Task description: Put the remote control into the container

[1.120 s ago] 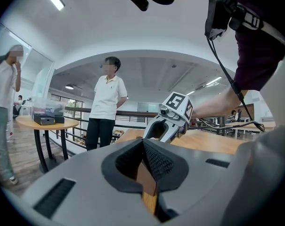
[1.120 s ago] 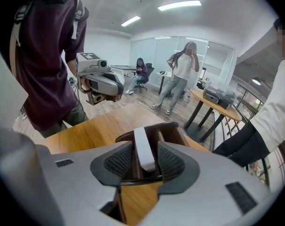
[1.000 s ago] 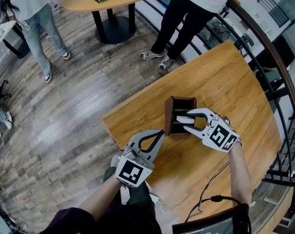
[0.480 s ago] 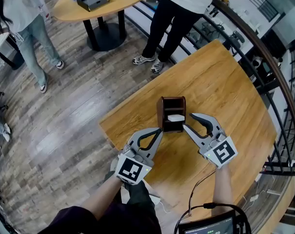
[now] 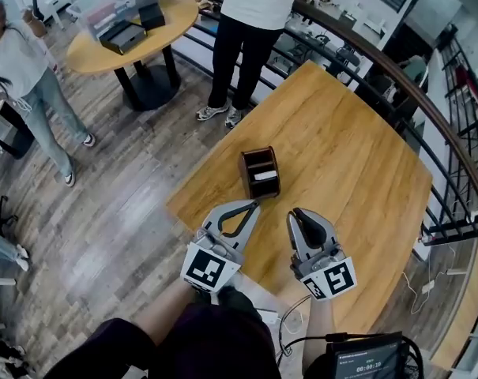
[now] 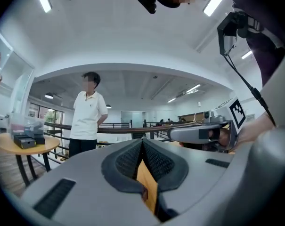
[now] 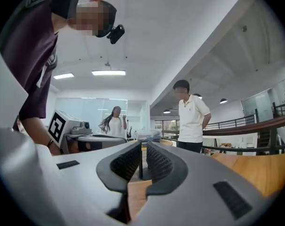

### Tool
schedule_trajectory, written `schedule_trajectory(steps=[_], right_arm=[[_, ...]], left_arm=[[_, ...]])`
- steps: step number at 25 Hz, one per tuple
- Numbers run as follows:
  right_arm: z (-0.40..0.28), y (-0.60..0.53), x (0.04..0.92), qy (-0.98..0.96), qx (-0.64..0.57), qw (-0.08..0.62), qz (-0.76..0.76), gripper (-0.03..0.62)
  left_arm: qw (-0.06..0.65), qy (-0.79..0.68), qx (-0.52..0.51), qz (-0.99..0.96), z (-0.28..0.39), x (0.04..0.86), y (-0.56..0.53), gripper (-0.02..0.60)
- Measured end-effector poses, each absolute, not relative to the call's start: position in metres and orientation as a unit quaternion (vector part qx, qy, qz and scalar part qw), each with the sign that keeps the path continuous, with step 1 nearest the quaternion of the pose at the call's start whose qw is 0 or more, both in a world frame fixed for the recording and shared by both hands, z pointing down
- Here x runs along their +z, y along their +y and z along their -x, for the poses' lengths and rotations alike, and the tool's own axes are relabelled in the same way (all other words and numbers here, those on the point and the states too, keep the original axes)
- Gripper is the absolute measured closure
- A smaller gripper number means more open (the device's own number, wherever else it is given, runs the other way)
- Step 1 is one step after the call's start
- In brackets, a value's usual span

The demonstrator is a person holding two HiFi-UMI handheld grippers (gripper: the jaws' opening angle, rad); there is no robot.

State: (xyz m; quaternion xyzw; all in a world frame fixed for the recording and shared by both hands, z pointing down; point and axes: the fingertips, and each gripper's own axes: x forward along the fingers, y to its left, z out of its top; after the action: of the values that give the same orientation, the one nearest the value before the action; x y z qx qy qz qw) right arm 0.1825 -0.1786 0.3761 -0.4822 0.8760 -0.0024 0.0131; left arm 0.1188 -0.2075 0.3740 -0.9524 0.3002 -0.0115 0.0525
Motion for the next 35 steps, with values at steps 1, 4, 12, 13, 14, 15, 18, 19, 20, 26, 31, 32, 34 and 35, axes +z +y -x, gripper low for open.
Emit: schedule_trajectory(steps=[1, 4, 12, 13, 14, 15, 18, 19, 20, 26, 31, 32, 34, 35], right_arm=[[-0.182, -0.169, 0.367, 0.871, 0.0, 0.019, 0.491, 0.545], [-0.176, -0.145, 0.347, 0.857, 0.009, 0.03, 0.515, 0.554], [-0.161, -0.099, 0.321, 0.833, 0.026, 0.054, 0.55, 0.572], [-0.159, -0.096, 0.32, 0.829, 0.028, 0.057, 0.555, 0.572], [-0.159, -0.093, 0.319, 0.826, 0.03, 0.06, 0.56, 0.573], [-0.159, -0.089, 0.318, 0.822, 0.033, 0.063, 0.565, 0.574], [-0.163, -0.08, 0.317, 0.811, 0.038, 0.067, 0.58, 0.576], [-0.164, -0.078, 0.317, 0.808, 0.04, 0.069, 0.584, 0.576], [-0.164, -0.078, 0.317, 0.806, 0.042, 0.072, 0.586, 0.576], [-0.151, -0.089, 0.315, 0.815, 0.047, 0.066, 0.573, 0.577], [-0.151, -0.092, 0.31, 0.82, 0.047, 0.064, 0.567, 0.577], [-0.152, -0.092, 0.309, 0.82, 0.048, 0.064, 0.567, 0.577], [-0.155, -0.091, 0.307, 0.819, 0.048, 0.065, 0.568, 0.577], [-0.155, -0.092, 0.307, 0.819, 0.048, 0.065, 0.569, 0.577]], left_arm=[[0.061, 0.292, -0.012, 0.954, -0.118, 0.365, -0.198, 0.571], [0.082, 0.269, -0.011, 0.96, -0.112, 0.342, -0.176, 0.571], [0.117, 0.23, -0.01, 0.966, -0.105, 0.318, -0.128, 0.571], [0.12, 0.226, -0.01, 0.967, -0.104, 0.317, -0.125, 0.571], [0.122, 0.223, -0.009, 0.967, -0.104, 0.317, -0.122, 0.571], [0.123, 0.221, -0.006, 0.967, -0.105, 0.317, -0.119, 0.571], [0.105, 0.221, 0.02, 0.969, -0.107, 0.312, -0.114, 0.571], [0.083, 0.226, 0.039, 0.97, -0.107, 0.309, -0.114, 0.571], [0.06, 0.233, 0.057, 0.969, -0.106, 0.307, -0.115, 0.571], [0.058, 0.232, 0.053, 0.97, -0.111, 0.305, -0.119, 0.571], [0.067, 0.231, 0.048, 0.969, -0.115, 0.305, -0.12, 0.571], [0.07, 0.231, 0.049, 0.969, -0.116, 0.303, -0.12, 0.571], [0.076, 0.231, 0.051, 0.969, -0.117, 0.302, -0.12, 0.571], [0.079, 0.23, 0.052, 0.969, -0.117, 0.302, -0.121, 0.571]])
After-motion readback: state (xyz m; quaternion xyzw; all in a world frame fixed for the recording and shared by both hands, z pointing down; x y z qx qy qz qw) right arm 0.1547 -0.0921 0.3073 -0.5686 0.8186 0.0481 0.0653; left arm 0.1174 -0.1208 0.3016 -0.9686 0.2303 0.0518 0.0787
